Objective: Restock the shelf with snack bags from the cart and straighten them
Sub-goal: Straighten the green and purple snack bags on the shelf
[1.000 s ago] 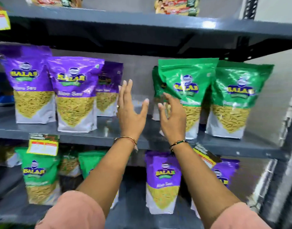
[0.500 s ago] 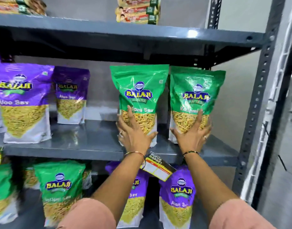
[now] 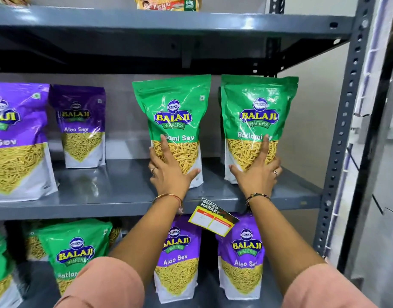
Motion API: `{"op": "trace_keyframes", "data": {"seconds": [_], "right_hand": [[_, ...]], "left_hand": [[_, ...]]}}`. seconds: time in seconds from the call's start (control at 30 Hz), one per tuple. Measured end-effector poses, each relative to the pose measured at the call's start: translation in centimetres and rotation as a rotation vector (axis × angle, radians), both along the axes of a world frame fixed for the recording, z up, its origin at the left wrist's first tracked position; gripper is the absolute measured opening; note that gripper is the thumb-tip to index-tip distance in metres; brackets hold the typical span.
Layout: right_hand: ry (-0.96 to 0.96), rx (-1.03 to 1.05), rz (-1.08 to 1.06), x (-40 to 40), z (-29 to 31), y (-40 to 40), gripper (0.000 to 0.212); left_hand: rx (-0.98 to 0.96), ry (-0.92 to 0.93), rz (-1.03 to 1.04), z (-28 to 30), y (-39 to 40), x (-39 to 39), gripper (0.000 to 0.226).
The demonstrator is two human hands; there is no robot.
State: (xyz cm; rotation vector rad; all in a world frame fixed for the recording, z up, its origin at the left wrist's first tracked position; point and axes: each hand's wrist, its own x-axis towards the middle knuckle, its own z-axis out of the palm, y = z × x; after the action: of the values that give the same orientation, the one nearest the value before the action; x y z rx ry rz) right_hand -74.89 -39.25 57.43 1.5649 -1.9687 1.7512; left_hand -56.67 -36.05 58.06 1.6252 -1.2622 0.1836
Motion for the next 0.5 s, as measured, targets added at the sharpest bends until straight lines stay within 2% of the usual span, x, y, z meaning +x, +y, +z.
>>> {"op": "trace_keyframes", "data": {"seconds": [0.17,0.33,0.5], "right_hand": [[0.018,-0.007,-0.012,0.1,0.0,0.0,0.120],[0.011,-0.029,-0.032,0.1,-0.1,0.0,0.122],[0.036,-0.024,-0.044,0.3,-0.1,0.0,0.122]], "left_hand": [[-0.061,-0.045,0.046,-0.7,-0.1,0.0,0.127],[-0.061,-0.063,0.054,-1.1,-0.2,0.1,0.138],[-0.043,-0.080,0.053,-1.2,-0.4,0.1,0.132]]}}
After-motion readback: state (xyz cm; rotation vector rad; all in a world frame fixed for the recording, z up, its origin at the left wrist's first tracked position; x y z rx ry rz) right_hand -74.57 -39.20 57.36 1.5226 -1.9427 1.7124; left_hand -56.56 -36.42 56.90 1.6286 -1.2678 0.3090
